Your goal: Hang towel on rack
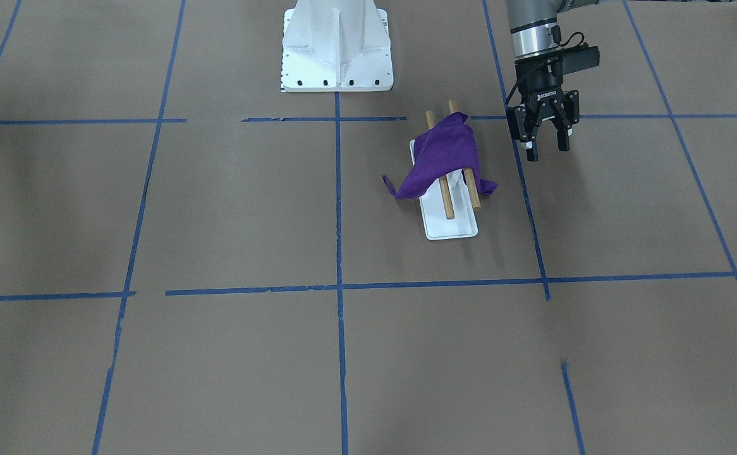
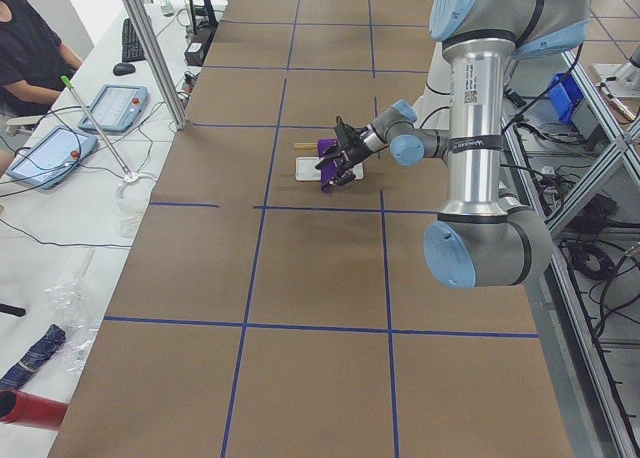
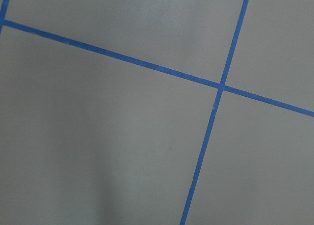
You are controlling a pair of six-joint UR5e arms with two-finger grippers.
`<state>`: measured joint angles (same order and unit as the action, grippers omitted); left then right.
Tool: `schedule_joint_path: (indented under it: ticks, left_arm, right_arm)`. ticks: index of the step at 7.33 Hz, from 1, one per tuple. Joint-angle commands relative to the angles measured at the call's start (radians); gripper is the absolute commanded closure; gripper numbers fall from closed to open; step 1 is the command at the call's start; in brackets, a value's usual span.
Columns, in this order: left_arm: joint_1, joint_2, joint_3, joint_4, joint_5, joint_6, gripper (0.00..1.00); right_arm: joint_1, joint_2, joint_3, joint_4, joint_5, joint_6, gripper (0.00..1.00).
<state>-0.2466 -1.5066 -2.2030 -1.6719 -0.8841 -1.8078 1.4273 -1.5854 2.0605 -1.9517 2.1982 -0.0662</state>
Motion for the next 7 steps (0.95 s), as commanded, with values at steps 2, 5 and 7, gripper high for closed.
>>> schedule_joint_path:
  ticks: [2,5,7]
  left_arm:
    - [-0.154,-0.074,-0.047,-0.006,-0.305,0.288,0.00]
    - [-0.363,-0.107,-0.044,-0.003,-0.554,0.621,0.00]
    - [-0.529,-0.110,-0.015,-0.002,-0.762,0.834,0.00]
  right_arm:
    - [0.041,-0.042,-0.017,0.011,0.046,-0.003,0.00]
    - [0.067,-0.045,-0.025,0.011,0.048,-0.006,0.00]
    - [0.087,-0.048,-0.060,0.011,0.075,-0.026,0.00]
